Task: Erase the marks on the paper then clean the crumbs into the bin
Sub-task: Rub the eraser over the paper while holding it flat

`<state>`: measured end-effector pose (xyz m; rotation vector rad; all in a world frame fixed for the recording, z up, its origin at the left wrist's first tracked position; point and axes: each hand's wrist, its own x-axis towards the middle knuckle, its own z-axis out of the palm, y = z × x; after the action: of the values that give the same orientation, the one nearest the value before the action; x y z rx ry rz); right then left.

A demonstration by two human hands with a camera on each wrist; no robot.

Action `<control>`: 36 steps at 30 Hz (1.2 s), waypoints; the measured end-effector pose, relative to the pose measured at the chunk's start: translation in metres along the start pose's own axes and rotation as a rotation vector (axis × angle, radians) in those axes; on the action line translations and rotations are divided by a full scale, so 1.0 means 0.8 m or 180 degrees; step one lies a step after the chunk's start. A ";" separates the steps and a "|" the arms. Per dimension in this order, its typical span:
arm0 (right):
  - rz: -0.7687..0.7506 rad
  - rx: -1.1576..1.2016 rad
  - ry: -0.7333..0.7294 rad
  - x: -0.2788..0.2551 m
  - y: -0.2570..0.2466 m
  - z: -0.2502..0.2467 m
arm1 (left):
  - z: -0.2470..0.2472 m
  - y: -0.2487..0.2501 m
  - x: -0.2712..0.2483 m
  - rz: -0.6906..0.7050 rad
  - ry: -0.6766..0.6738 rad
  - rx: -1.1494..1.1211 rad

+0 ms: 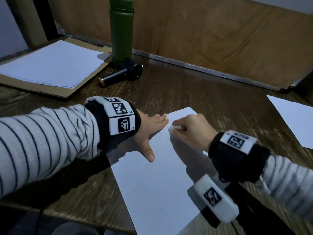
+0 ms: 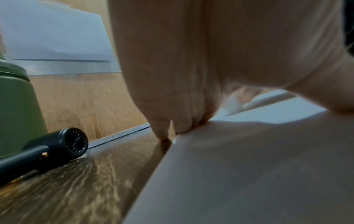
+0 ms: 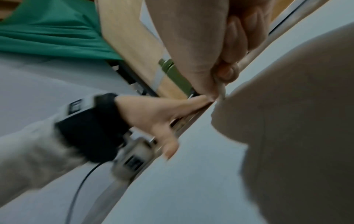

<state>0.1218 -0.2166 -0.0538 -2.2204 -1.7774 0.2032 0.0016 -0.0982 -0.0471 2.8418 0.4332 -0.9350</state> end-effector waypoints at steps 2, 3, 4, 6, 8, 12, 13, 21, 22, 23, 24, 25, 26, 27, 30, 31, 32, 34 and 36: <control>-0.0437 0.0189 -0.0296 -0.030 -0.019 0.006 | 0.002 -0.001 0.001 0.0032 0.0027 -0.0036; -0.0672 0.0251 -0.0458 -0.043 -0.029 0.008 | 0.002 -0.001 0.001 0.0035 0.0027 -0.0031; -0.0832 0.0276 -0.0571 -0.051 -0.034 0.011 | 0.003 -0.001 0.001 0.0029 0.0027 -0.0009; -0.0791 0.0243 -0.0612 -0.046 -0.032 0.008 | 0.003 -0.001 0.002 0.0021 0.0039 0.0021; -0.0449 0.0056 -0.0464 -0.025 -0.018 0.005 | 0.003 -0.002 0.002 0.0031 0.0046 -0.0006; 0.0306 -0.0107 0.0066 0.013 0.010 -0.001 | 0.001 -0.002 0.002 -0.0001 0.0004 0.0010; 0.0350 -0.0113 0.0090 0.012 0.007 0.002 | 0.001 -0.002 0.002 0.0005 0.0009 0.0010; -0.0383 0.0192 -0.0684 -0.032 -0.037 0.007 | 0.004 -0.004 0.003 0.0038 0.0048 -0.0028; -0.0244 0.0101 -0.0585 -0.021 -0.029 0.004 | 0.004 -0.005 0.004 0.0041 0.0061 -0.0035; -0.0088 0.0016 -0.0424 -0.009 -0.020 0.002 | 0.004 -0.005 0.004 0.0038 0.0069 -0.0043; 0.0109 0.0004 -0.0234 0.003 -0.012 -0.001 | 0.003 -0.005 0.004 0.0030 0.0064 -0.0037; 0.0304 0.0030 -0.0069 0.013 -0.006 -0.002 | 0.003 -0.005 0.004 0.0017 0.0061 -0.0031; 0.0416 0.0063 0.0050 0.018 -0.004 0.000 | 0.003 -0.004 0.004 0.0010 0.0073 -0.0036; 0.0432 0.0092 0.0104 0.017 -0.007 0.004 | 0.004 -0.004 0.004 0.0008 0.0094 -0.0069; -0.0048 0.0301 -0.0098 -0.010 -0.032 0.017 | 0.004 -0.005 0.002 -0.0155 0.0137 -0.0320; -0.0259 0.0409 -0.0196 -0.020 -0.041 0.018 | 0.005 -0.007 0.004 -0.0204 0.0127 -0.0386; -0.0395 0.0464 -0.0287 -0.025 -0.045 0.018 | 0.005 -0.006 0.004 -0.0204 0.0117 -0.0416; -0.0327 0.0325 -0.0320 -0.013 -0.036 0.011 | 0.005 -0.007 0.005 -0.0172 0.0110 -0.0465; 0.0089 0.0098 -0.0131 0.011 -0.011 0.006 | 0.003 -0.006 0.003 -0.0218 0.0094 -0.0536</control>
<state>0.1140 -0.2059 -0.0552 -2.2361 -1.7529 0.2825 0.0008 -0.0934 -0.0505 2.7068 0.5868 -0.8262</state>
